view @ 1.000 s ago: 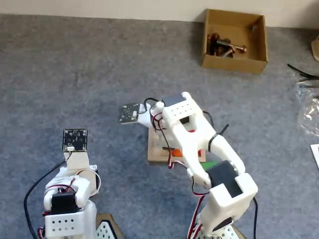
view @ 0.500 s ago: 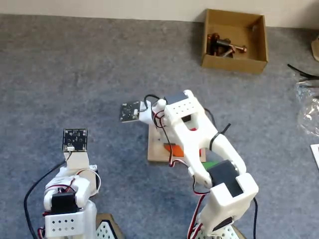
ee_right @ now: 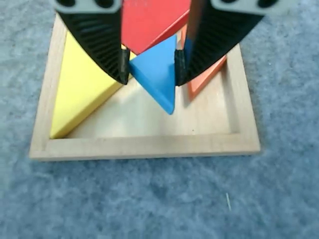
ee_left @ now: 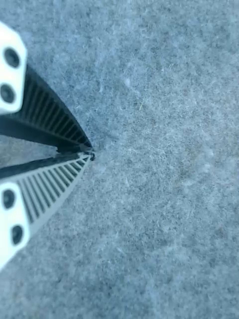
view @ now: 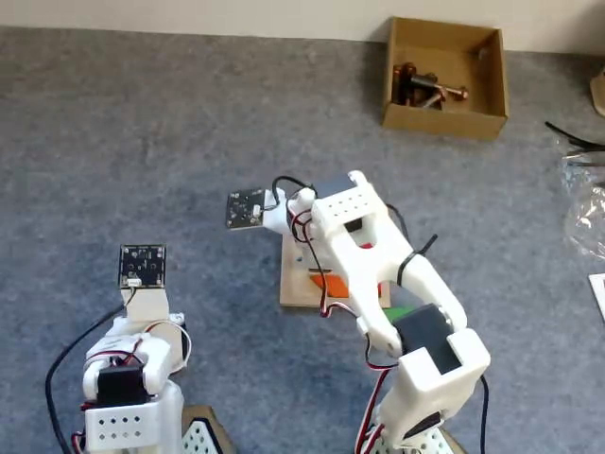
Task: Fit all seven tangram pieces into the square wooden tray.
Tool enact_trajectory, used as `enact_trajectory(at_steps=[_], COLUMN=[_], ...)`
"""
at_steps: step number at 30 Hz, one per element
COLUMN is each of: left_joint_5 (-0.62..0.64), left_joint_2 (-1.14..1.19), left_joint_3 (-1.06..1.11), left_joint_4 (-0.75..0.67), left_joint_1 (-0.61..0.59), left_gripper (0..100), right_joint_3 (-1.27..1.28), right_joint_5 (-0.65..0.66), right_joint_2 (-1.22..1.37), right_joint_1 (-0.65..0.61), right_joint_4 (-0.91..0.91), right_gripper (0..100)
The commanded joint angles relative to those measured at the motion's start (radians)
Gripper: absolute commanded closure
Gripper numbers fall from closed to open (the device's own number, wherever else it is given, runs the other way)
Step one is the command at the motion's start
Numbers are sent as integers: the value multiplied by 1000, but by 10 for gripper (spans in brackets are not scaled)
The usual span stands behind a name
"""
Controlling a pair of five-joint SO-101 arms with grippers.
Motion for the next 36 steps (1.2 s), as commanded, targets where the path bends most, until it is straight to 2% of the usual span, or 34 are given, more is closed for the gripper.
enact_trajectory(at_steps=[1,16,19,25,36], left_joint_5=[2,2,2,2,2], left_joint_2=[7,7,7,7,7], left_joint_3=[21,21,21,21,21], left_joint_4=[8,8,8,8,8], left_joint_1=[-8,-8,-8,-8,-8], left_gripper=[995,995,995,995,995], right_joint_3=[-56,-61,-53,-62,-64], right_joint_5=[11,3,2,-86,-92], right_joint_2=[-65,-65,-64,-2,59], right_joint_1=[15,-1,-8,-8,-51], right_joint_4=[-16,-19,-82,-101,-101], right_gripper=[851,841,843,843,843])
